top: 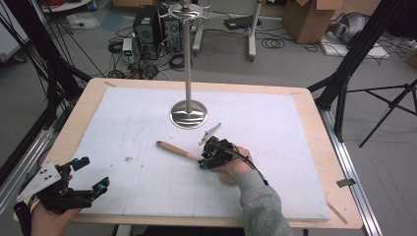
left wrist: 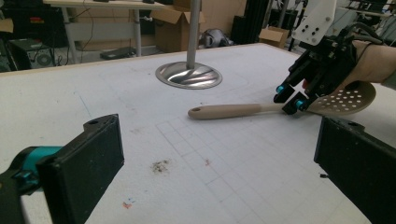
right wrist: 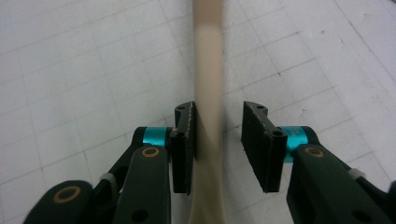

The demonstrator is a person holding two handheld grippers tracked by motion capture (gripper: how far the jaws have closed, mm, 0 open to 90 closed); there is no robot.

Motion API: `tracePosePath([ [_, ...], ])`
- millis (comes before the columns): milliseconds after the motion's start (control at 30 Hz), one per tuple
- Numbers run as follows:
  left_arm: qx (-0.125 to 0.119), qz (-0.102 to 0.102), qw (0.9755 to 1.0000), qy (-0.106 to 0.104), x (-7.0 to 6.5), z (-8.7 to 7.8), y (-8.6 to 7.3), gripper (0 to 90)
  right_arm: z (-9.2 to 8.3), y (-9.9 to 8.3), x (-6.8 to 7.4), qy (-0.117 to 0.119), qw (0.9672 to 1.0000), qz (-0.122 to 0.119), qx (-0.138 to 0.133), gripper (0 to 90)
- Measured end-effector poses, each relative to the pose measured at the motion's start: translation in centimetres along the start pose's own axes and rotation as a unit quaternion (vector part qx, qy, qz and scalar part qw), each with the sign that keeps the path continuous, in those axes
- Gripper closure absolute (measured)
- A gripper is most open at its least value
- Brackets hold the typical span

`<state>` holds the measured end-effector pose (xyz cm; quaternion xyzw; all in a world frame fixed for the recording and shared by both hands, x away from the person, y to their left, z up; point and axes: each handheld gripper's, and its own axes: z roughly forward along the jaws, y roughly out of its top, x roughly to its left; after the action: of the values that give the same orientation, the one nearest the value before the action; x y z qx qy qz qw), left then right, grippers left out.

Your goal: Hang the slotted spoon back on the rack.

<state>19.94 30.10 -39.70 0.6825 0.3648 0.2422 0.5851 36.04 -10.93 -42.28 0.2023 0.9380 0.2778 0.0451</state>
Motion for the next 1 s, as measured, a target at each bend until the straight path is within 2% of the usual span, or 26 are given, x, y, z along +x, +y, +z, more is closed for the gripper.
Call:
tracePosePath([
  [267, 0.001, 0.000, 1.0000, 0.001, -0.03, -0.01, -0.03, 1.8, -0.08, -0.07, 0.18, 0.003, 1.0000, 0.001, 0.001, 76.1],
  [500, 0.000, 0.000, 1.0000, 0.002, -0.01, -0.10, 0.00, 1.8, -0.10, -0.07, 0.27, 0.001, 1.0000, 0.010, 0.000, 77.4],
  [700, 0.000, 0.000, 1.0000, 0.002, -0.01, -0.11, 0.03, 1.8, -0.15, -0.10, 0.10, 0.009, 0.9998, 0.017, -0.002, 77.7],
  [1000, 0.001, 0.000, 1.0000, 0.001, -0.04, -0.12, 0.04, 1.8, -0.37, -0.08, 0.23, 0.017, 0.9998, 0.011, -0.009, 77.8],
])
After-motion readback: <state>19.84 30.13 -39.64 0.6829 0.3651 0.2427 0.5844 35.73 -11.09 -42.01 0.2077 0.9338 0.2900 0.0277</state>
